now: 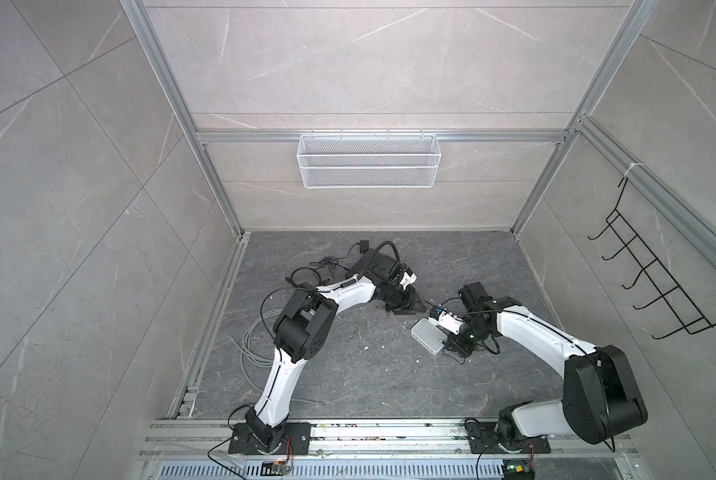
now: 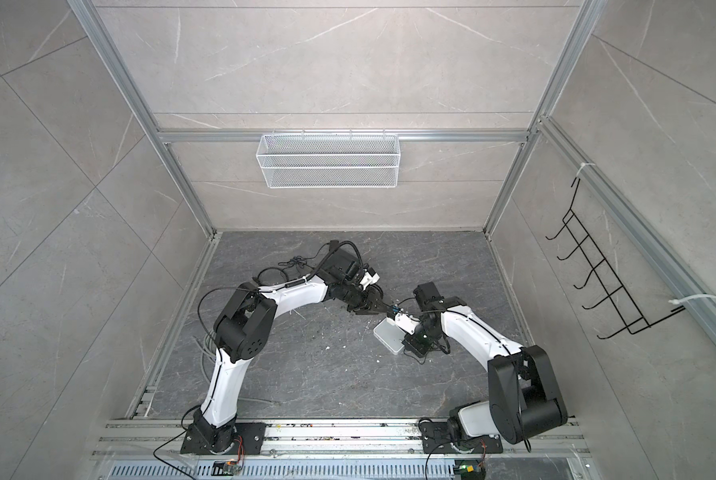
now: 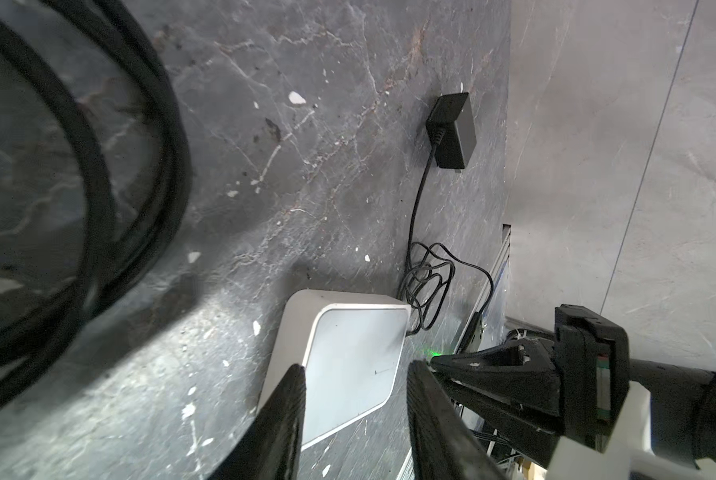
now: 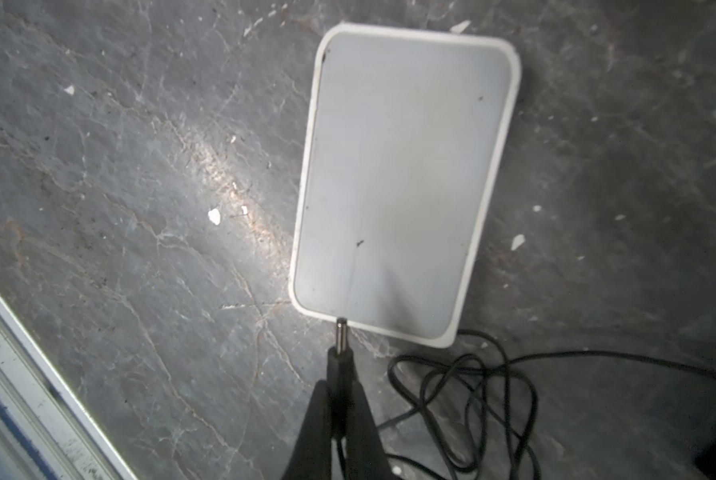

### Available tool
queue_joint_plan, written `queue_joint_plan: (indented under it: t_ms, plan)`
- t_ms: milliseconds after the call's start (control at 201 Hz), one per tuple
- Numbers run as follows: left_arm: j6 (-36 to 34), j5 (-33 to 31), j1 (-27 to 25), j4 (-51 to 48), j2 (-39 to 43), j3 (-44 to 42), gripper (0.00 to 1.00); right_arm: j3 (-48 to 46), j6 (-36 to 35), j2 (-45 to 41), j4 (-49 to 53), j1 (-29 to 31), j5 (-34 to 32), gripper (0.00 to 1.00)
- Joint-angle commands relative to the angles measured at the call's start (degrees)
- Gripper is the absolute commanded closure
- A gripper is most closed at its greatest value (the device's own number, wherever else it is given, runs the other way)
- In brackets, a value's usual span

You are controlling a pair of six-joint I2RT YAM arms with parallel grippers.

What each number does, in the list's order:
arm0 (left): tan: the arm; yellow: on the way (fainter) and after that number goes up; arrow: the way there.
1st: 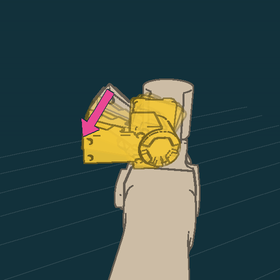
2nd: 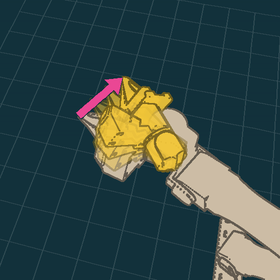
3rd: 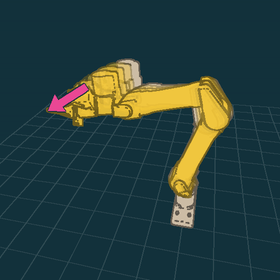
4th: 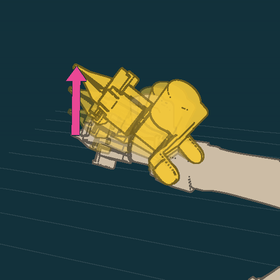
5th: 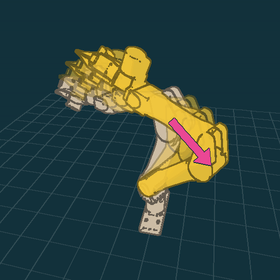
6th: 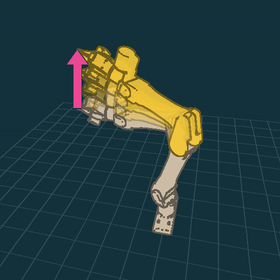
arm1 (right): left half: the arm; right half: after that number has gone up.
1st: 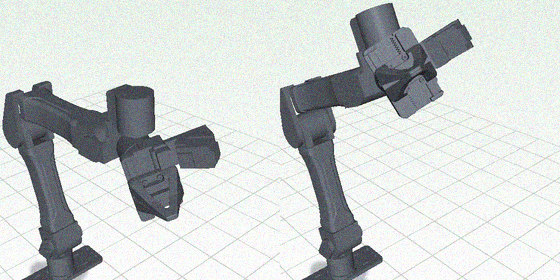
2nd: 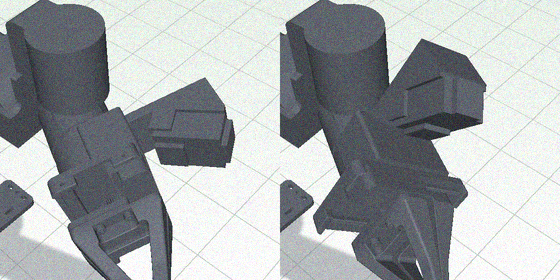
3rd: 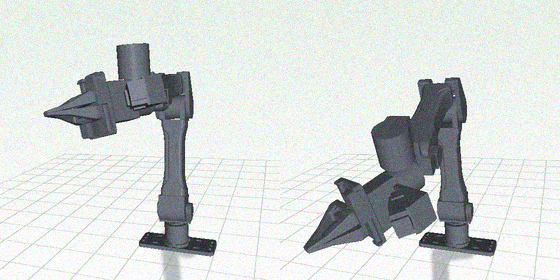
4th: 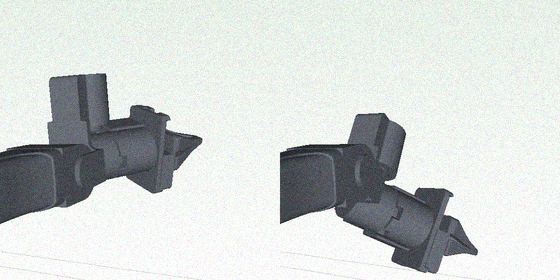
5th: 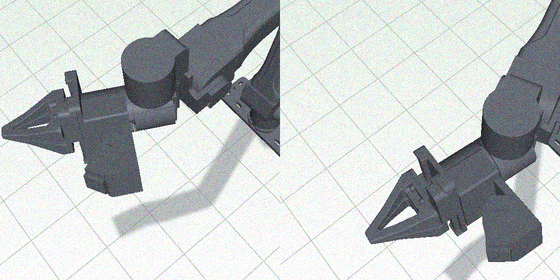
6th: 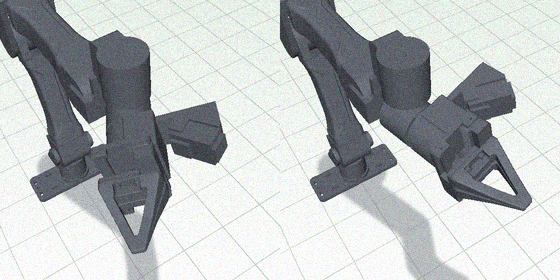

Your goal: Insert the plug into the switch port

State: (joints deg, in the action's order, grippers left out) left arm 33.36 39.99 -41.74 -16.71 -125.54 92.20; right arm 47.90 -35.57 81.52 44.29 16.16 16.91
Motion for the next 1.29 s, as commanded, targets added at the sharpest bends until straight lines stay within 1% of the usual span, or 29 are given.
queue_joint_plan:
  t_ms: [0, 209, 314, 408, 582, 791, 1000, 1289]
  plan:
    - [-1.46, -1.23, -0.21, -1.01, -0.67, 2.43, 0.56, -0.82, -0.38, 1.35, 2.46, 0.61, 0.30, 0.97]
    - [-2.24, -3.30, -0.98, -3.12, -1.01, 3.25, 0.56, -1.98, -0.46, 2.87, 2.03, 0.63, -1.48, 0.98]
    - [-3.01, -3.83, -1.43, -4.41, -1.10, 3.24, 0.56, -3.09, -0.85, 3.04, 2.46, 0.61, -3.90, 0.98]
    - [-3.55, -3.65, -1.84, -4.91, -1.12, 3.01, 0.56, -4.03, -0.10, 2.46, 0.40, 0.69, -4.85, 0.99]
    - [-3.82, -3.61, -2.46, -5.44, -1.06, 2.37, 0.56, -1.76, 1.34, 6.47, -1.63, 0.67, -8.19, 0.99]
    - [-4.36, -3.40, -2.90, -6.80, -1.03, 2.34, 0.56, 2.64, 1.91, 10.19, -3.93, 0.70, -7.37, 1.00]
    - [-4.36, -3.79, -3.02, -7.33, -0.76, 1.14, 0.57, 2.61, 1.81, 10.33, -4.93, 0.68, -7.40, 1.00]
    - [-5.07, -8.86, -2.96, -12.64, 0.74, 0.43, 0.60, 0.76, 0.45, 5.50, -6.74, 0.71, -5.55, 1.00]
